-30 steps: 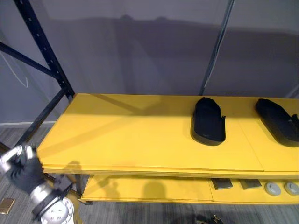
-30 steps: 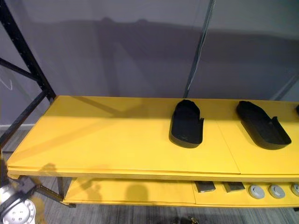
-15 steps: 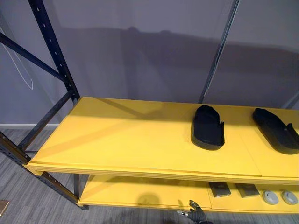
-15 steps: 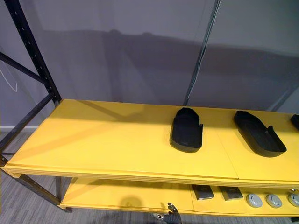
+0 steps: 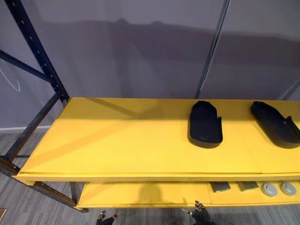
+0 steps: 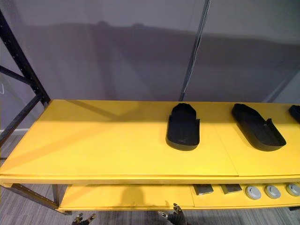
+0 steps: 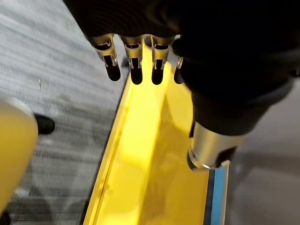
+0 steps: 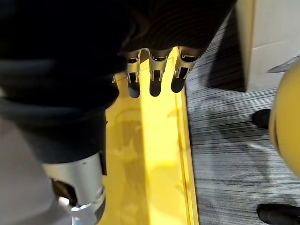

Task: Walk over and take plastic housings, then place them on the shelf

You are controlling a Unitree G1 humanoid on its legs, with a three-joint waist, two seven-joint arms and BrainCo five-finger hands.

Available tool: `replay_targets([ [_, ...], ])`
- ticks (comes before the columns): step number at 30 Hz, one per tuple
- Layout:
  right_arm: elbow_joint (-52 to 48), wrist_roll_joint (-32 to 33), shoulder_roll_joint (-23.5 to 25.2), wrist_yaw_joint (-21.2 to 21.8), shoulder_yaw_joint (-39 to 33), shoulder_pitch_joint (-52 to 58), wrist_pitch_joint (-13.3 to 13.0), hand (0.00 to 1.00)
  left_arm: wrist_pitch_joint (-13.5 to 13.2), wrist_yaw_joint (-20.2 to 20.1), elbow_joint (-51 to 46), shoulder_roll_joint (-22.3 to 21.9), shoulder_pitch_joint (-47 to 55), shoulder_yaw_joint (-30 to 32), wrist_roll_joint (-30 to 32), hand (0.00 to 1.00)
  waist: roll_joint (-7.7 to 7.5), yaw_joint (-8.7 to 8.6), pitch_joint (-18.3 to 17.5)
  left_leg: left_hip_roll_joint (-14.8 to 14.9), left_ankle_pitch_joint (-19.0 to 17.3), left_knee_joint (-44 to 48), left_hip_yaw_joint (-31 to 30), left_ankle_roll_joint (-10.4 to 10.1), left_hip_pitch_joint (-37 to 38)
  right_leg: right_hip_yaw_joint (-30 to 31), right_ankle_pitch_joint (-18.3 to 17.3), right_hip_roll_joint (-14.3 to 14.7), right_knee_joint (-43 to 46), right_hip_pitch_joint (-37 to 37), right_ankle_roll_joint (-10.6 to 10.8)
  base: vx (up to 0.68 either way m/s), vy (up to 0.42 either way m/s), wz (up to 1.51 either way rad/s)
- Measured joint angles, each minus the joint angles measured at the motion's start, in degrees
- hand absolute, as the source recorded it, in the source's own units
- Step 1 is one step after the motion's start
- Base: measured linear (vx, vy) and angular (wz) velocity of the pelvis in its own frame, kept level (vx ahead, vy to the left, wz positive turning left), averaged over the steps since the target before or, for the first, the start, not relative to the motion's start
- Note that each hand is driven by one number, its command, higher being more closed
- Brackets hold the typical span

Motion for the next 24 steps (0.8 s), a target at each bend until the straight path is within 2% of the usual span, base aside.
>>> replay_targets([
  [3,0.61,-0.02,-0.23,-0.01,-0.22,-0.82,0.00,0.00,-0.01,-0.89,0.41,0.67,-0.39,-0.84,0.60,0.00,-0.08,-1.05,0.52,0.17,-0.28,-0.02,0.83,-0.41,0.49,0.58,0.10,0.26,-0.36,0.05,0.02,0.02,-0.001,-0.15],
  [11,2.50,-0.01,-1.36,-0.18,-2.30,-2.07,0.03,0.00,-0.01,-1.26,1.67,1.56,-1.44,-3.06,1.43,0.00,-0.05,-1.10,2.12,0.09,-0.47,0.16,4.62,-0.54,0.81,4.93,3.28,1.05,-4.04,-0.04,0.24,-0.02,0.020,-0.28],
  [15,2.00,-0.01,-1.61,-0.19,-2.10,-2.31,0.02,0.00,0.01,-1.68,2.31,2.09,-2.79,-3.10,2.88,0.00,-0.32,-0.98,3.72,0.46,-1.90,2.49,7.97,1.03,-0.08,8.28,4.93,1.58,-3.97,-1.68,0.27,-0.09,0.023,-0.39],
  [20,-0.52,-0.02,-1.51,-0.31,-1.92,-2.12,0.19,0.00,0.00,-1.59,2.27,2.78,-4.76,-3.12,2.95,0.00,-1.01,-0.84,6.08,1.09,-4.27,7.90,13.01,1.86,-2.92,13.32,7.25,2.10,-2.98,-5.51,0.66,-0.13,0.027,-0.57],
  [22,-2.42,-0.06,-1.30,-0.39,-1.26,-2.09,0.35,0.00,0.01,-1.51,2.13,3.29,-6.00,-3.53,3.05,0.00,-1.79,-0.90,6.84,2.06,-5.83,11.98,14.87,2.22,-6.52,14.96,8.67,2.46,-3.14,-8.00,0.95,-0.20,0.037,-0.50],
  [24,-3.44,-0.07,-1.19,-0.53,-0.91,-2.05,0.39,0.00,0.06,-1.44,0.96,3.56,-7.21,-4.35,3.94,0.00,-2.25,-1.07,6.73,3.35,-5.74,14.05,16.38,3.27,-11.35,15.79,10.36,2.61,-3.32,-11.86,1.82,-0.18,0.018,-0.35],
])
